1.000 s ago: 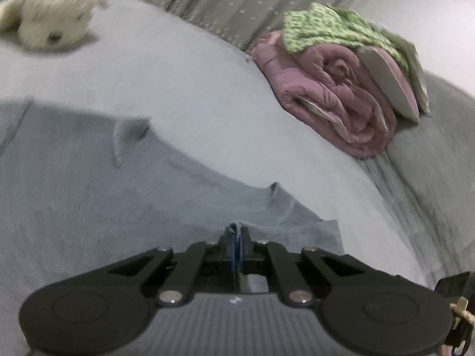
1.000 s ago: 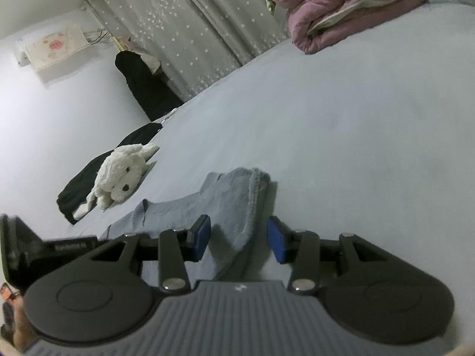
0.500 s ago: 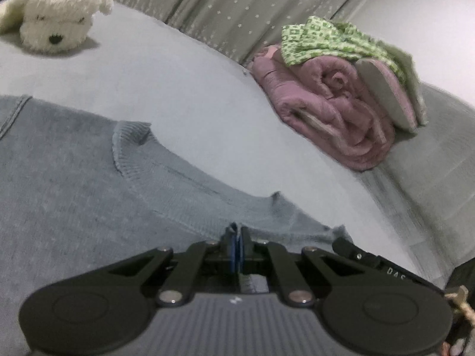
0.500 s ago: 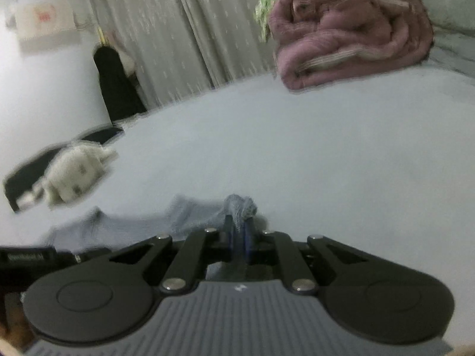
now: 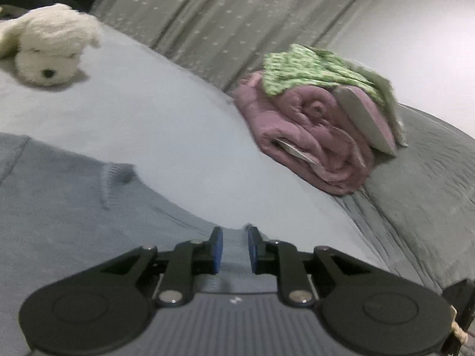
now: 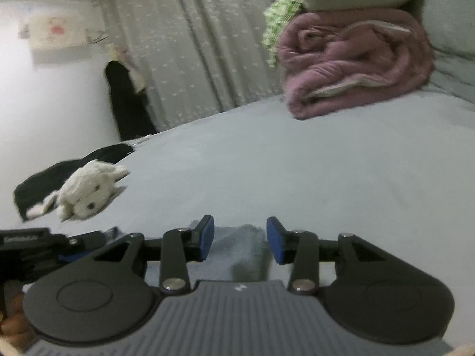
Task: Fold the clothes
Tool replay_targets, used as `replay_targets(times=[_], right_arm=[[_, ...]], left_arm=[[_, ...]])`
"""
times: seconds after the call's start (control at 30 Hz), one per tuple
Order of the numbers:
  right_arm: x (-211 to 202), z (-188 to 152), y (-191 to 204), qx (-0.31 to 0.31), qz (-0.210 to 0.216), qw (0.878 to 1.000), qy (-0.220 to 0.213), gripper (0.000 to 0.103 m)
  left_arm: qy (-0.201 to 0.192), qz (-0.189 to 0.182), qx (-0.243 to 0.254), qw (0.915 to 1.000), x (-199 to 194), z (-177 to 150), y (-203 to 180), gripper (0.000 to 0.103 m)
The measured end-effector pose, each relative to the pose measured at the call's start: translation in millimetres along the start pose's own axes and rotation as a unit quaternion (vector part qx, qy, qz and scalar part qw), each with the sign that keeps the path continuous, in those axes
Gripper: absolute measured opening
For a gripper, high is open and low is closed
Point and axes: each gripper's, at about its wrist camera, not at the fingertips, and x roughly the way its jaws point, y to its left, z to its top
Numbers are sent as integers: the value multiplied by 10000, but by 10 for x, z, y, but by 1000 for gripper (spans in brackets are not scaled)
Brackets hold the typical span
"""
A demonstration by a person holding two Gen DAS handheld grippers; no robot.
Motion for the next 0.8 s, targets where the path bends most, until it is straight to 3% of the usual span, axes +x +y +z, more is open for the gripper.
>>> replay_targets(times=[0.2,0.3,0.37,0.47,0.63,0.8], right_arm=[[207,-120,226,-858,-111,9956,368,42],[314,-157,216,-875,-279,9940,593,42],[349,-173,196,-828,-377,9936,677,35],[372,-185,172,-785,-470,9932,718,35],[356,-236,343,-1283,-749,9868,640,43],[271,-249,439,-1532,-976,9818,550,45]], left_arm=[[437,156,325,9984,204,-153,-95,17],[578,303,337,9973,256,-207,-60,17],[566,300,317,9974,246,-215,-51,17],[567,282,234,9977,259,-214,-29,17],[570,214,79,9981,280,-212,-3,18],[571,140,-55,9983,267,-214,44,18]])
